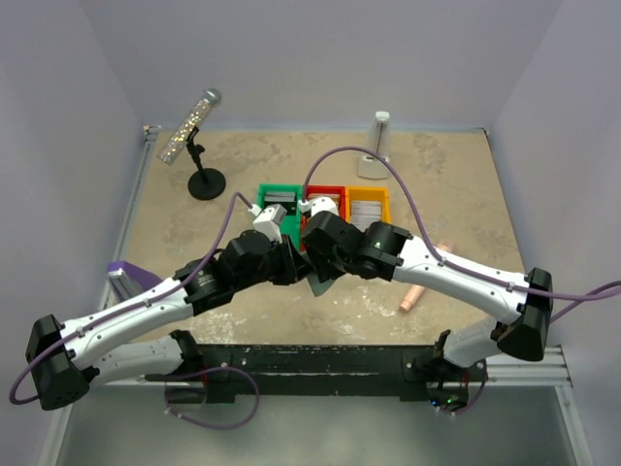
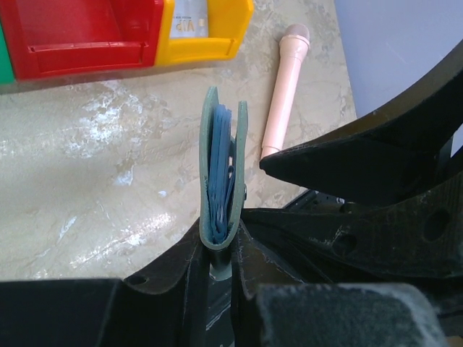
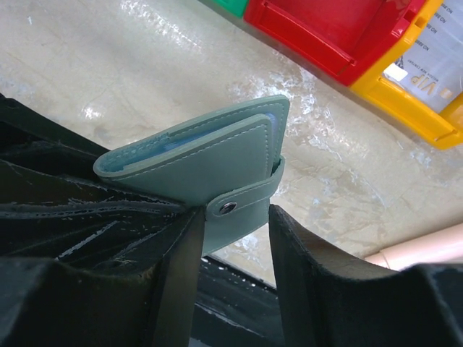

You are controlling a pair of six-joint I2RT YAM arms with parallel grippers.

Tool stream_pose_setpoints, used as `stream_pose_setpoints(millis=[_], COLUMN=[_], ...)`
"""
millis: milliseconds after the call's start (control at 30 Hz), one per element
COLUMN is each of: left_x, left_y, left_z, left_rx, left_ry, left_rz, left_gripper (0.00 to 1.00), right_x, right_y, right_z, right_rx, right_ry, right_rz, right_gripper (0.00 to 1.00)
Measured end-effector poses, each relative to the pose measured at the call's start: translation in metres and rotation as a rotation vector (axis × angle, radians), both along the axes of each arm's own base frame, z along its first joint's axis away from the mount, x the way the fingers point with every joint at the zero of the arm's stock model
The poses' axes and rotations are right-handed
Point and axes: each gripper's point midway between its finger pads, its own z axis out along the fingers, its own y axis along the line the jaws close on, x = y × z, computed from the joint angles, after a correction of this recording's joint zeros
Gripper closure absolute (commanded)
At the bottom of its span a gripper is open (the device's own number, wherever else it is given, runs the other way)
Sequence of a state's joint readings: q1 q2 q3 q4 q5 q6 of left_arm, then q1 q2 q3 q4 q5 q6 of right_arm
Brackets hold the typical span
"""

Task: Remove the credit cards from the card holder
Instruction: Open the card holder.

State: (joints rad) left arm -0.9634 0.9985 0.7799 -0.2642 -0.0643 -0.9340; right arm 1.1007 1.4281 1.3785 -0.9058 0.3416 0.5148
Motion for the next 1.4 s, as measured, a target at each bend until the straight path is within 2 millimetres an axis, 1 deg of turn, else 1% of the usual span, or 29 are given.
stream_pose_setpoints(millis=[233,533,800,1067,1400], left_x=[0.000,0.000,-0.003,-0.007,-0.011], left_y=[-0.001,-0.002,-0.003,-0.002,-0.003], left_z=[-0.002,-0.001,-0.002,-0.004,-0.005], left_rx=[-0.015,-0.037,-0.038,-0.033,-0.032], left_ry=[0.041,0.069,0.082,0.096,0.108], left_rz=[0.024,0.043,0.025,0.011,-0.006], left_gripper=[1.00,1.00,1.00,1.00,1.00], right_x=[0.001,0.002,0.001,0.000,-0.002], right_y=[0.000,-0.001,-0.002,-0.003,0.001], right_z=[-0.003,-0.003,-0.005,-0.008,-0.012], right_rx=[-0.040,-0.046,-0.054,-0.055,-0.048], right_ry=[-0.012,-0.024,-0.033,-0.050,-0.054], right_rz=[-0.001,0.001,0.025,0.054,0.086], right_gripper=[0.57,0.59,0.63,0.63,0.77])
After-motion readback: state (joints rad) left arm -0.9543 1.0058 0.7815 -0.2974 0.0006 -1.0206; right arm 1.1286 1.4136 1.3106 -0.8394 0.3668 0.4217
